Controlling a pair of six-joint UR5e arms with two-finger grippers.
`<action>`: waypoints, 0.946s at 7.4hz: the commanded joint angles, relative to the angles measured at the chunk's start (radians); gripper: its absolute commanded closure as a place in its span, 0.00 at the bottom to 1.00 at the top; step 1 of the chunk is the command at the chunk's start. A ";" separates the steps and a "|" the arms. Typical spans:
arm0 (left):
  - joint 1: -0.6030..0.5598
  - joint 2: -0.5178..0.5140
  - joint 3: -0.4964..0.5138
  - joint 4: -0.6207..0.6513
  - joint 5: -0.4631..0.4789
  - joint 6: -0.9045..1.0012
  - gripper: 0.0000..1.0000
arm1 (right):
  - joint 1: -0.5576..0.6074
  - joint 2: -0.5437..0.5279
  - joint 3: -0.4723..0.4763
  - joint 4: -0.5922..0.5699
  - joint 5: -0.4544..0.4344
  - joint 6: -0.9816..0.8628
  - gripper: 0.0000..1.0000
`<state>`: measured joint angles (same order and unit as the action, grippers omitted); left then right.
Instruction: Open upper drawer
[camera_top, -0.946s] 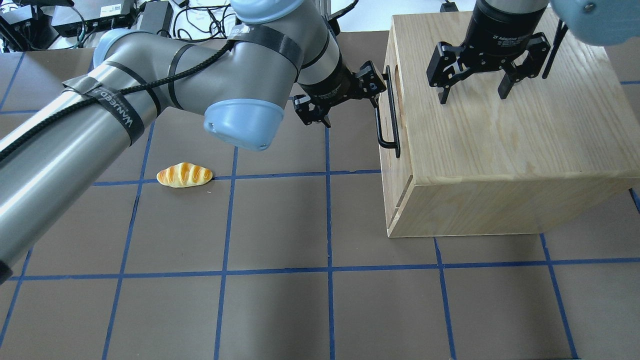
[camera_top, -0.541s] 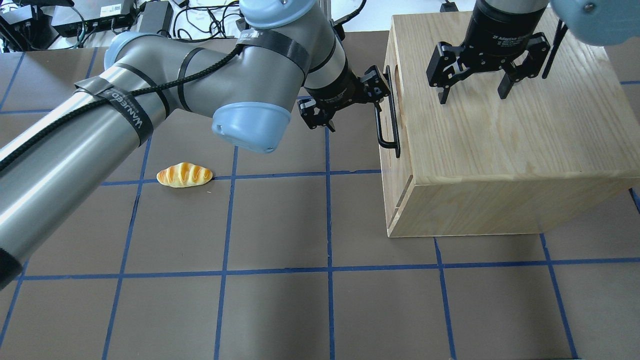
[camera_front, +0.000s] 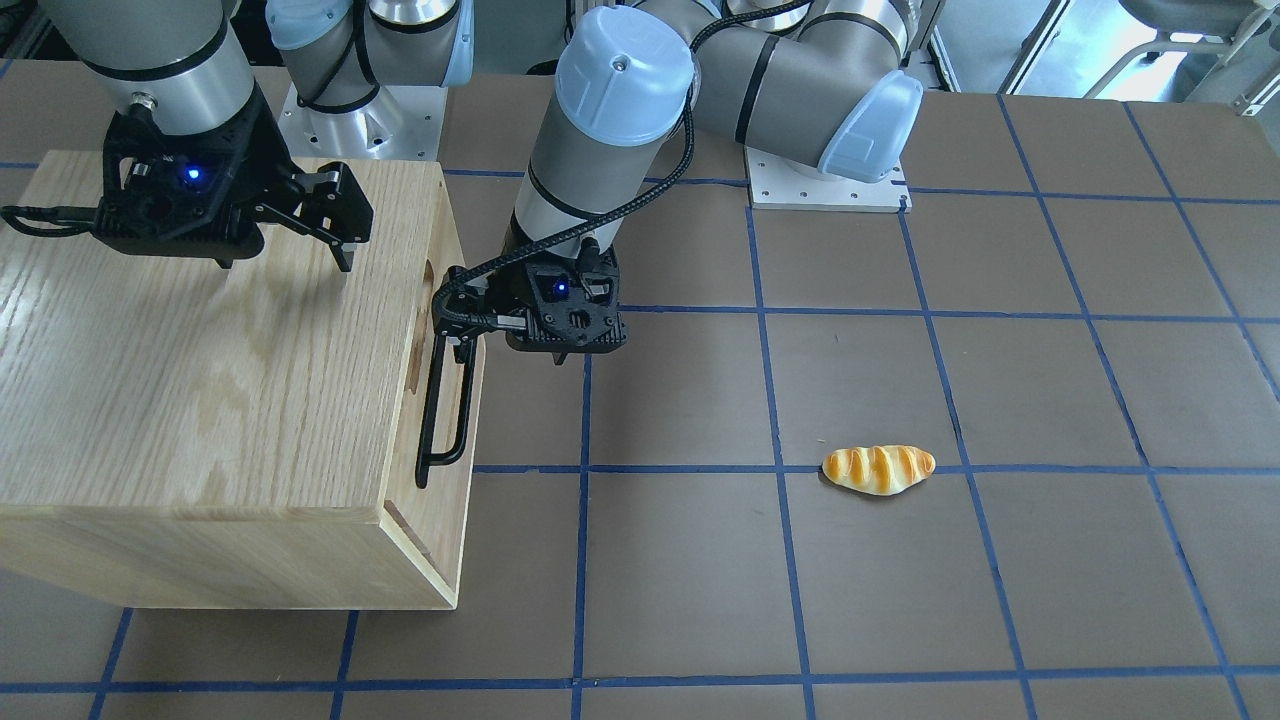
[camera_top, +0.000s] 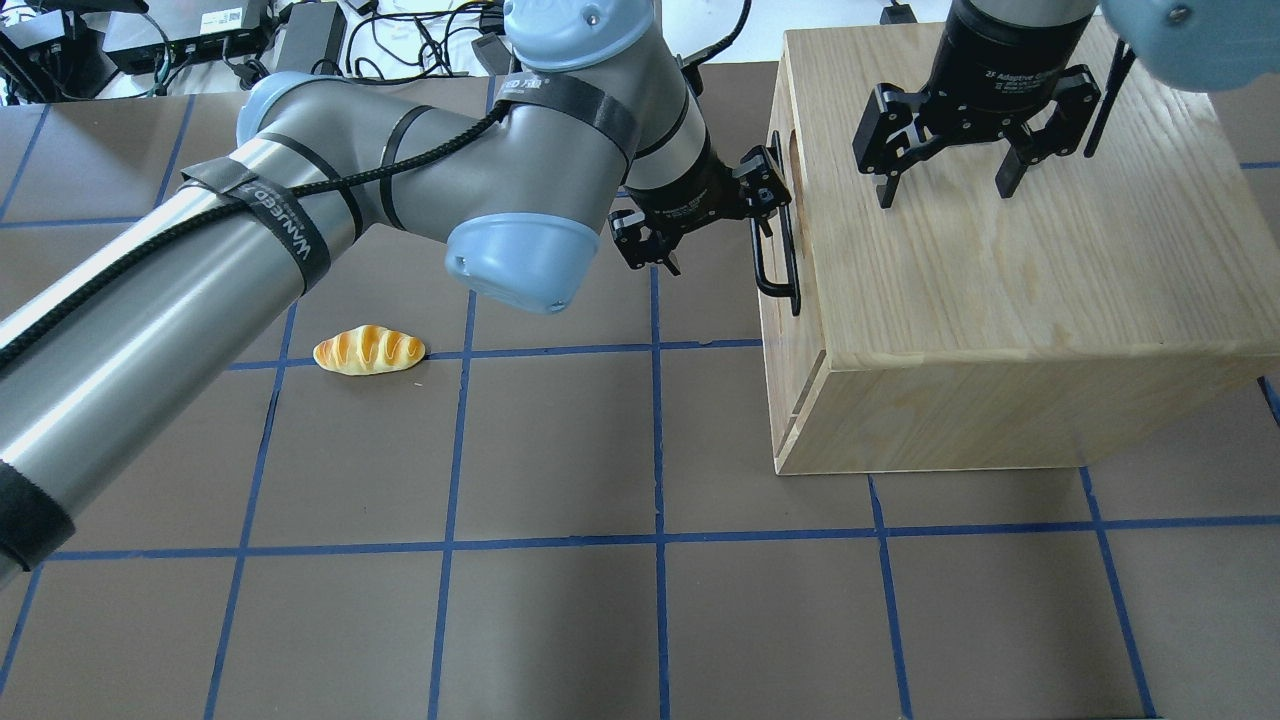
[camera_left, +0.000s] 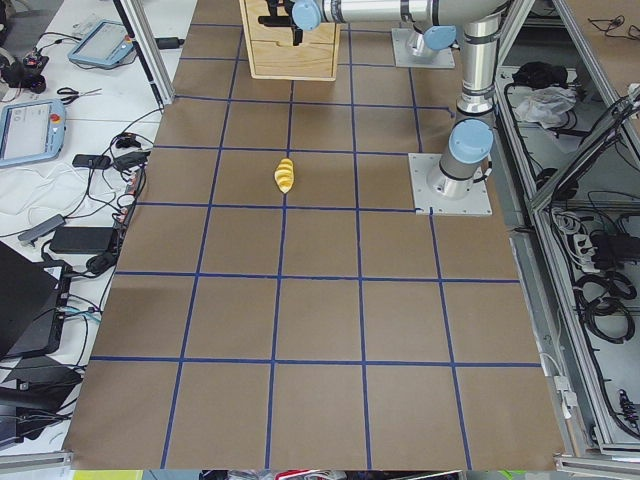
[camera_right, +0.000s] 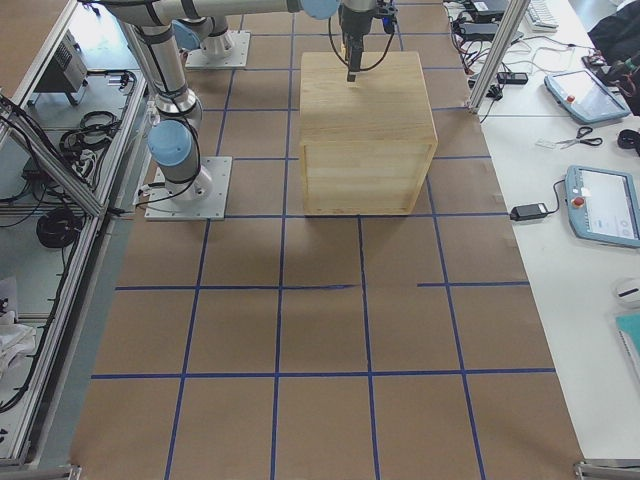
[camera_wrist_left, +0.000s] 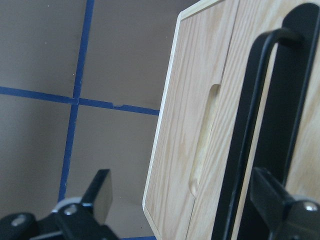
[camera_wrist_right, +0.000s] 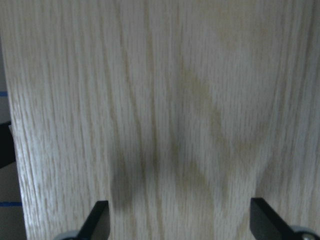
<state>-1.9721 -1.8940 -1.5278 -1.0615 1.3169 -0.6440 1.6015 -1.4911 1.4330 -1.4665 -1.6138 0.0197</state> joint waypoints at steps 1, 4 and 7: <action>-0.001 -0.013 0.000 -0.002 0.008 0.003 0.00 | 0.000 0.000 0.000 0.000 0.000 0.000 0.00; -0.001 -0.010 0.000 -0.014 0.106 0.015 0.00 | 0.000 0.000 0.000 0.000 0.000 -0.001 0.00; 0.001 0.001 0.002 -0.029 0.131 0.015 0.00 | 0.000 0.000 0.001 0.000 0.000 -0.001 0.00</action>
<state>-1.9718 -1.8962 -1.5271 -1.0803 1.4330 -0.6291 1.6014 -1.4910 1.4334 -1.4665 -1.6138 0.0195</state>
